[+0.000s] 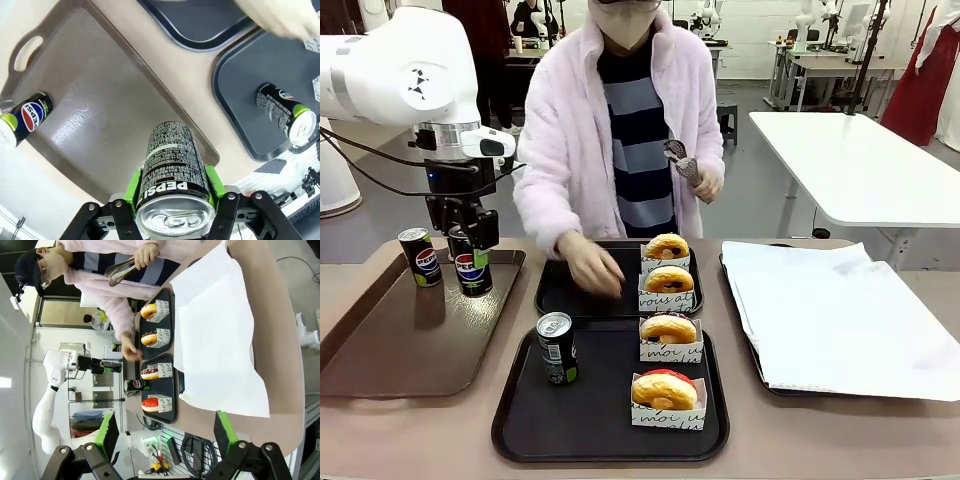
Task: Set up donuts and drinks on trays.
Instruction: Pick up one Pepsi coke from the Handle tray and place it on the Flat Tray without a Pepsi coke.
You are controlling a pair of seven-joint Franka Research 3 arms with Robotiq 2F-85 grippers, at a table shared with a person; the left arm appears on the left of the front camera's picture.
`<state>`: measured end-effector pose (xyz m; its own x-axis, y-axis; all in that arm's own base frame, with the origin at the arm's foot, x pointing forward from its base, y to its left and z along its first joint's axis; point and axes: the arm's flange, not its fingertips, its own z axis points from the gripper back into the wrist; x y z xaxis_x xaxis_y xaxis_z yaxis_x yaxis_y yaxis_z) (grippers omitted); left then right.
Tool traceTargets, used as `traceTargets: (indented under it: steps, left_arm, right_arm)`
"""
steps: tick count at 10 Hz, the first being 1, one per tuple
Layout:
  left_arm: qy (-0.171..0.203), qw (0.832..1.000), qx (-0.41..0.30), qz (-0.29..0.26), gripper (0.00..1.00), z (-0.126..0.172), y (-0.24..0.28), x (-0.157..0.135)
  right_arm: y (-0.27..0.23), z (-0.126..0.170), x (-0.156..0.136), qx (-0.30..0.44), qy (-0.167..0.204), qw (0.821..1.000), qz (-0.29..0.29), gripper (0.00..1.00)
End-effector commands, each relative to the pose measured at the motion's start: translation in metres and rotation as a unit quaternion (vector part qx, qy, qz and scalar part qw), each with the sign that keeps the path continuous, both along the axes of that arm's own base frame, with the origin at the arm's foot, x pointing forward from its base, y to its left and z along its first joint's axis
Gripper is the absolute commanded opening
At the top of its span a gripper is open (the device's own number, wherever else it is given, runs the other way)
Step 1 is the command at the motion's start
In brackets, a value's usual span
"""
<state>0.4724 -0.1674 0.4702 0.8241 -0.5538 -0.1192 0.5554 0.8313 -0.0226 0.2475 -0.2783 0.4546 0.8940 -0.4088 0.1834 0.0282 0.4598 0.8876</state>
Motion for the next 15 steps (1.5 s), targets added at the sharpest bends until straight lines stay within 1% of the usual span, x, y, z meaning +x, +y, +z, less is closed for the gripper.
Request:
traceTargets:
  steps: [1, 2, 3, 4, 6, 7, 8, 10, 11, 13, 14, 15]
  left_arm:
    - [-0.030, 0.999, 0.006, 0.006, 0.59, 0.003, -0.026, 0.021]
    - [-0.032, 0.999, -0.008, 0.015, 0.59, 0.004, -0.037, 0.031]
    - [-0.043, 0.999, -0.017, 0.018, 0.59, 0.007, -0.051, 0.045]
    - [-0.048, 0.999, -0.017, 0.011, 0.59, 0.006, -0.064, 0.059]
    - [-0.043, 0.999, -0.018, 0.017, 0.59, -0.015, -0.089, 0.083]
    - [-0.047, 0.999, -0.016, 0.019, 0.59, -0.028, -0.102, 0.097]
    - [-0.056, 0.998, -0.019, 0.030, 0.59, -0.045, -0.112, 0.104]
    - [-0.063, 0.998, -0.013, 0.020, 0.59, -0.071, -0.123, 0.115]
    - [-0.066, 0.998, -0.010, 0.014, 0.59, -0.080, -0.126, 0.118]
    - [-0.065, 0.998, -0.006, 0.011, 0.59, -0.084, -0.126, 0.119]
    - [-0.061, 0.998, -0.002, 0.004, 0.64, -0.086, -0.127, 0.120]
    - [-0.058, 0.998, -0.003, 0.005, 1.00, -0.086, -0.125, 0.118]
  right_arm:
    - [-0.001, 0.000, 0.002, 0.006, -0.014, 1.000, 0.001, 1.00]
    - [-0.001, 0.000, 0.002, 0.006, -0.014, 1.000, 0.001, 1.00]
    - [-0.001, 0.000, 0.002, 0.006, -0.014, 1.000, 0.001, 1.00]
    - [-0.001, 0.000, 0.002, 0.006, -0.014, 1.000, 0.001, 1.00]
    - [-0.001, 0.000, 0.002, 0.006, -0.014, 1.000, 0.001, 1.00]
    - [-0.001, 0.000, 0.002, 0.006, -0.014, 1.000, 0.001, 1.00]
    - [-0.001, 0.000, 0.002, 0.006, -0.014, 1.000, 0.001, 1.00]
    - [-0.001, 0.000, 0.002, 0.006, -0.014, 1.000, 0.001, 1.00]
    - [-0.001, 0.000, 0.002, 0.006, -0.014, 1.000, 0.001, 1.00]
    - [-0.001, 0.000, 0.002, 0.006, -0.014, 1.000, 0.001, 1.00]
    - [-0.001, 0.000, 0.002, 0.006, -0.014, 1.000, 0.001, 1.00]
    - [-0.001, 0.000, 0.002, 0.006, -0.014, 1.000, 0.001, 1.00]
